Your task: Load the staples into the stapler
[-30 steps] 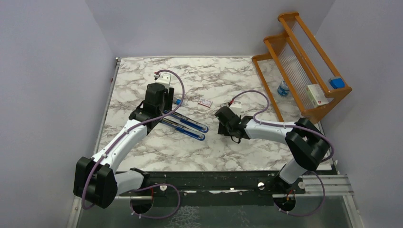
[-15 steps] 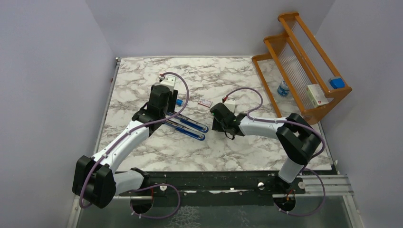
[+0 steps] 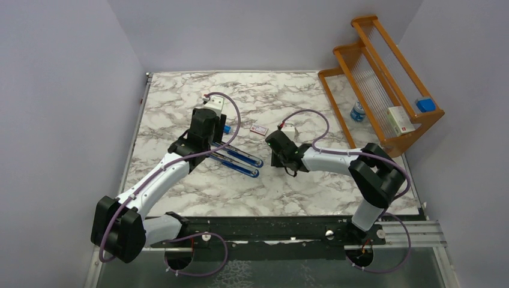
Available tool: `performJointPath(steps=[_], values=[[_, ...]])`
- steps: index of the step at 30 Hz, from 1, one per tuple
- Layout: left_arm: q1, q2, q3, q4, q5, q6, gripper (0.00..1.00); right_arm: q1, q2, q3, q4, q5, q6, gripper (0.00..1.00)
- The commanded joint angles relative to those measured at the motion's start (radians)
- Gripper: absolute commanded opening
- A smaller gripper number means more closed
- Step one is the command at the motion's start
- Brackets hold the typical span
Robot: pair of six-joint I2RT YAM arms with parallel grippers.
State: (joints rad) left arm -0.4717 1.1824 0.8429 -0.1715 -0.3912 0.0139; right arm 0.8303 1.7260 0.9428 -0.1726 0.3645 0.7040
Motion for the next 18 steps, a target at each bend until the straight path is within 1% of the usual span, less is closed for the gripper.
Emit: performJointPath(steps=[1, 4, 6, 11, 18], values=[[-0.010, -0.001, -0.007, 0.024, -0.028, 0.011, 0.62, 0.004, -0.016, -0.035, -0.020, -0.018, -0.015, 0.32], [-0.012, 0.000, -0.007, 0.024, -0.029, 0.012, 0.62, 0.004, -0.040, -0.060, -0.005, -0.028, -0.034, 0.27], [-0.013, 0.000, -0.006, 0.024, -0.030, 0.012, 0.62, 0.004, -0.058, -0.078, 0.021, -0.042, -0.080, 0.25], [-0.018, 0.003, -0.007, 0.024, -0.031, 0.014, 0.62, 0.004, -0.070, -0.090, 0.065, -0.075, -0.193, 0.23], [-0.021, 0.006, -0.006, 0.025, -0.029, 0.011, 0.62, 0.004, -0.059, -0.084, 0.073, -0.089, -0.225, 0.21]])
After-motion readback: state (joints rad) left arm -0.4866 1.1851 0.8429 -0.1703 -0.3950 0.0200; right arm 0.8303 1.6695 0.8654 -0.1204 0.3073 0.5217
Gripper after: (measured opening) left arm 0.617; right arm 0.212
